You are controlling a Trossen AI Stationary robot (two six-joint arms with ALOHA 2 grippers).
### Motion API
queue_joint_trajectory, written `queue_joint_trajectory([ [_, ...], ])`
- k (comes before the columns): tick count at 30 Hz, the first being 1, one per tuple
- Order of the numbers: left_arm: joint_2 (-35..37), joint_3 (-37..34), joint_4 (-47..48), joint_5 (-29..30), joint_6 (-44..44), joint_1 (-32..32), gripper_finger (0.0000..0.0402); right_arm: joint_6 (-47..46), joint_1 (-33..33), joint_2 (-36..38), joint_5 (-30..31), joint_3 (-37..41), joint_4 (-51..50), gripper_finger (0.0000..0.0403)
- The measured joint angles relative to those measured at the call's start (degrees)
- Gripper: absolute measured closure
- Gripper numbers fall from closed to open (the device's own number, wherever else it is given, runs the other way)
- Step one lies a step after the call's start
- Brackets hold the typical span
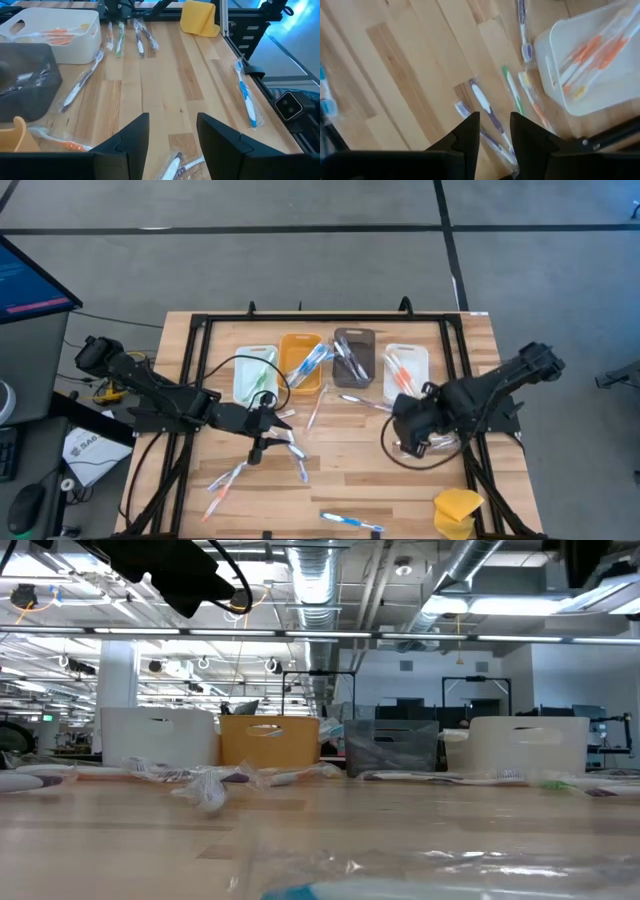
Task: Pick & Place Toothbrushes
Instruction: Put the purple toothbrush into the black transparent bin
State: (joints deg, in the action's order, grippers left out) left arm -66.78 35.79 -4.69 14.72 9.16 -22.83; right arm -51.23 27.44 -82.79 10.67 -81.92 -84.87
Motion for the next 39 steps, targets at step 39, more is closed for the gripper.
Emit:
queue_joint_trajectory([
  [39, 0.0, 0.0, -0.2, 0.0, -2.9, 0.4, 0.0244, -18.5, 15.3, 8.6, 11.7, 18.6, 3.7, 0.0301],
])
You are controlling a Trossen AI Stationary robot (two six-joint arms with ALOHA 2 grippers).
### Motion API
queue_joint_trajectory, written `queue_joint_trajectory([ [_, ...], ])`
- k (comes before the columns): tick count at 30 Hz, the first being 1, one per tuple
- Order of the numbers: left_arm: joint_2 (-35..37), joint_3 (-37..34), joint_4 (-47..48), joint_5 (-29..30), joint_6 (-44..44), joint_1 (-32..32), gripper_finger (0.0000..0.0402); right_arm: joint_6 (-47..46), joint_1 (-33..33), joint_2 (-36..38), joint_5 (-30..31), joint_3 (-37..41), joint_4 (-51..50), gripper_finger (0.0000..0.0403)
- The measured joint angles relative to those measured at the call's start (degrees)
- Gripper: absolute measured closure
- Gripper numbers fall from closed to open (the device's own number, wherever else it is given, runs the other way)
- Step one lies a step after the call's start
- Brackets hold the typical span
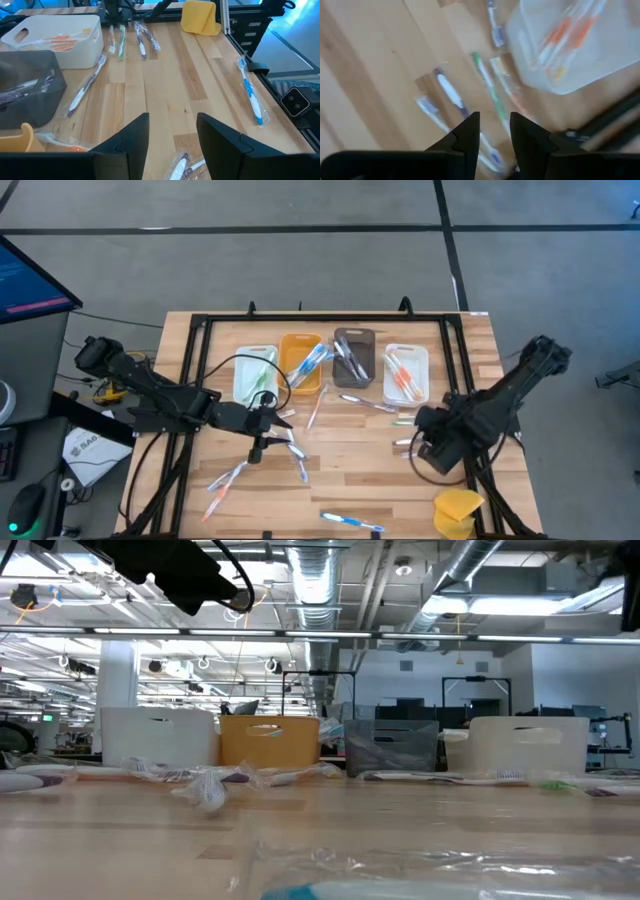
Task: Pick & Place Toothbrushes
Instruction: Put the purple toothbrush into the black transparent bin
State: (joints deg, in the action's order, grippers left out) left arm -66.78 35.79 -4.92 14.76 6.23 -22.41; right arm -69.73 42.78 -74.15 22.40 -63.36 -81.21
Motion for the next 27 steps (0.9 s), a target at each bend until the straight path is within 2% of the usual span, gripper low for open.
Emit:
queue_joint_trajectory([
  [4, 0.0, 0.0, 0.0, 0.0, 0.0, 0.0, 0.0244, -2.4, 0.0, 5.9, 0.0, 6.6, 8.7, 0.0301],
  [9, 0.0, 0.0, 0.0, 0.0, -1.1, 0.8, 0.0244, -0.6, 0.0, 8.4, -1.3, 12.5, 16.5, 0.0301],
  [15, 0.0, 0.0, 0.0, 0.0, -1.1, 1.5, 0.0243, -2.2, 0.0, 8.1, -4.9, 16.1, 18.3, 0.0301],
  [21, 0.0, 0.0, -0.1, 0.0, -1.1, 1.5, 0.0244, -1.8, 0.0, 6.1, -5.5, 16.0, 22.8, 0.0301],
  [25, 0.0, 0.0, -0.1, 0.0, -1.1, 1.5, 0.0243, 5.2, 0.0, 3.4, -6.5, 16.0, 23.6, 0.0301],
  [27, 0.0, 0.0, -0.1, 0.0, -1.1, 1.5, 0.0243, 9.1, 0.0, 1.8, -9.0, 16.0, 23.5, 0.0301],
])
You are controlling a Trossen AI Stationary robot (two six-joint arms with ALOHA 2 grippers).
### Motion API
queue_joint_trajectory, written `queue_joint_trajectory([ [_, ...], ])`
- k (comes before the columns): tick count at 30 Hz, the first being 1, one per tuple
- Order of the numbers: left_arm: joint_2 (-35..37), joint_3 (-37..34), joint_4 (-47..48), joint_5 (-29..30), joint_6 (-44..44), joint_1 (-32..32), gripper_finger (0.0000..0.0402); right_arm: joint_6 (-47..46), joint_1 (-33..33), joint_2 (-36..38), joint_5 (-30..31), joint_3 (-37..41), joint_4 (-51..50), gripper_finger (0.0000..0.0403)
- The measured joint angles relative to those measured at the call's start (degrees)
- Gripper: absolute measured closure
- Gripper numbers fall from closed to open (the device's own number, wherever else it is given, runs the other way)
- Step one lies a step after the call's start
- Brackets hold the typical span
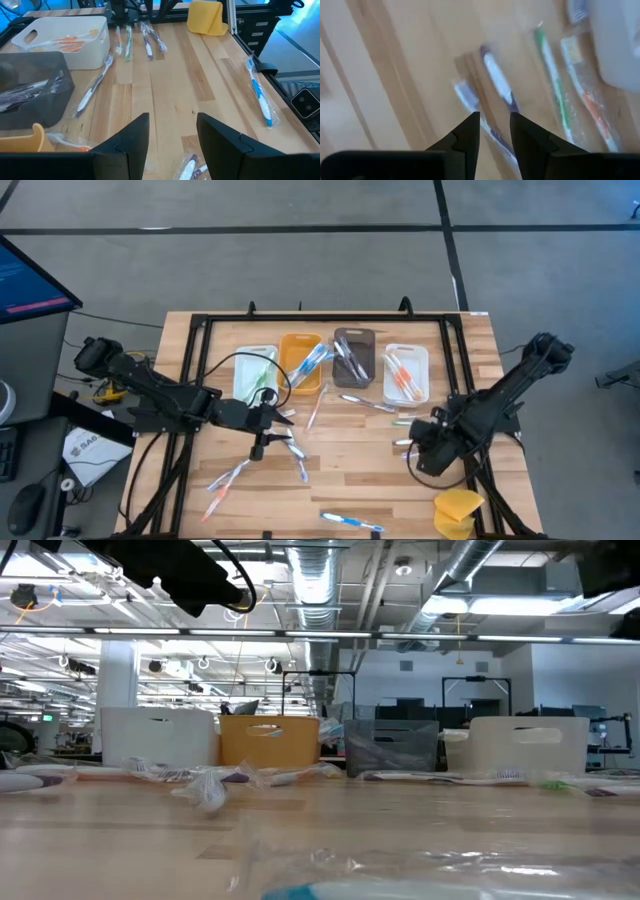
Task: Pick & Place Toothbrushes
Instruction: Put the purple toothbrush into the black transparent bin
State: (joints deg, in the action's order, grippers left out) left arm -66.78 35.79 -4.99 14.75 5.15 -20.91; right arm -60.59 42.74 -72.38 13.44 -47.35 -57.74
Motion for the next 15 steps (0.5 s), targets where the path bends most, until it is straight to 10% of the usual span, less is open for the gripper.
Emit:
queue_joint_trajectory([
  [15, 0.0, 0.0, 0.0, 0.0, 0.0, 0.0, 0.0243, 18.4, 0.8, -12.9, -6.2, 0.0, 4.9, 0.0301],
])
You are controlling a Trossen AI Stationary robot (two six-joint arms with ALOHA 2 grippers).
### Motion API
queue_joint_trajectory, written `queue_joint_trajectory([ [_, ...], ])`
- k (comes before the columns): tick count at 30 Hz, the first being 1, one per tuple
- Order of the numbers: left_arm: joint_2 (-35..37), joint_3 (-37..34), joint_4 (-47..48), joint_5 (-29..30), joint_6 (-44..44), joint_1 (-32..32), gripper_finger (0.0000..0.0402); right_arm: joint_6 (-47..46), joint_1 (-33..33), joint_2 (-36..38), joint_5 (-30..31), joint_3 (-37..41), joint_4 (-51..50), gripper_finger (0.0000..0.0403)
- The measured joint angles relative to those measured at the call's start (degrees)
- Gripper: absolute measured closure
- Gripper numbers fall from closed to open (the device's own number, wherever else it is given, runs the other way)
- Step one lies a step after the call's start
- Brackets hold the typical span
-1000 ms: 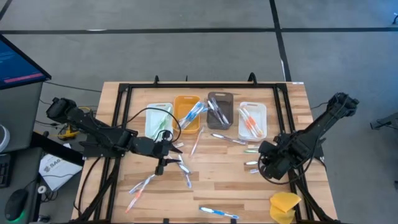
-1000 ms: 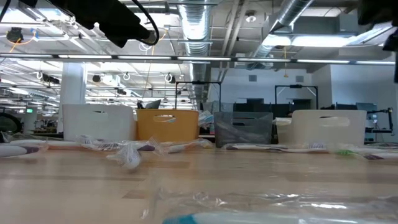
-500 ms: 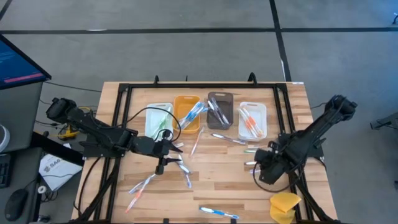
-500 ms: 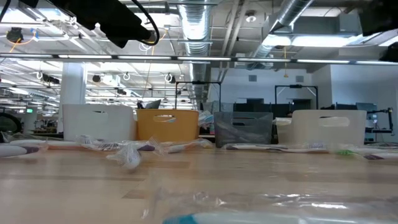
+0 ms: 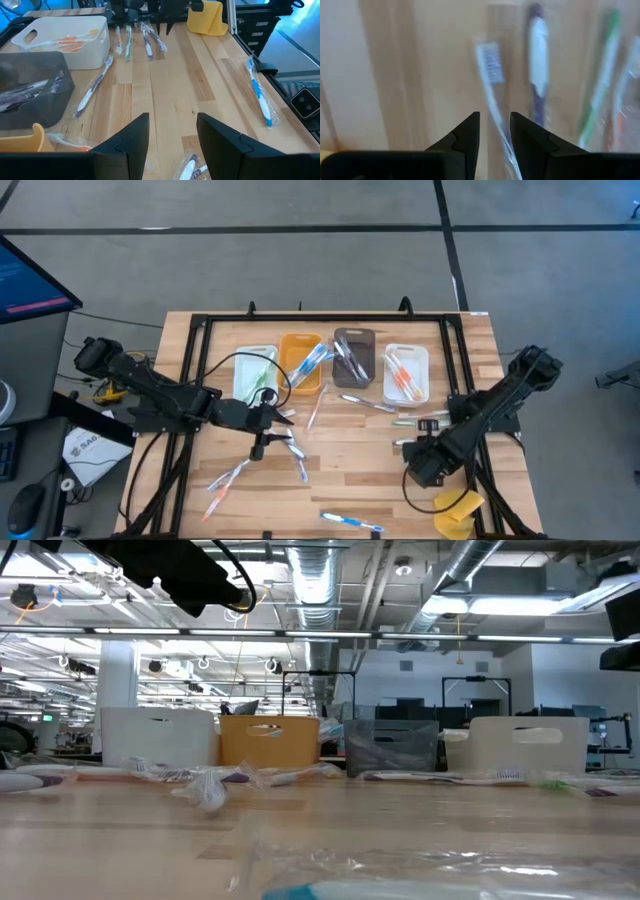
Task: Pick & Place Toothbrushes
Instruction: Put the purple toothbrush into the black transparent bin
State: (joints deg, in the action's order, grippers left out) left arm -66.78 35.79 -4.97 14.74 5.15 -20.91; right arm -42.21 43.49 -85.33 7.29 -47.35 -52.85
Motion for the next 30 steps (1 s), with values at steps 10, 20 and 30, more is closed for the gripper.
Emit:
queue_joint_trajectory([
  [10, 0.0, 0.0, 0.0, 0.0, 0.0, 0.0, 0.0243, 2.3, -0.1, -3.4, -0.1, 0.0, 1.0, 0.0301],
  [20, 0.0, 0.0, 0.0, 0.0, 0.0, 0.0, 0.0244, 3.1, -0.1, -7.0, -1.2, 0.0, 1.2, 0.0301],
  [30, 0.0, 0.0, 0.0, 0.0, -0.3, 0.0, 0.0244, 5.3, -0.1, -10.8, -1.5, -0.3, 1.4, 0.0304],
])
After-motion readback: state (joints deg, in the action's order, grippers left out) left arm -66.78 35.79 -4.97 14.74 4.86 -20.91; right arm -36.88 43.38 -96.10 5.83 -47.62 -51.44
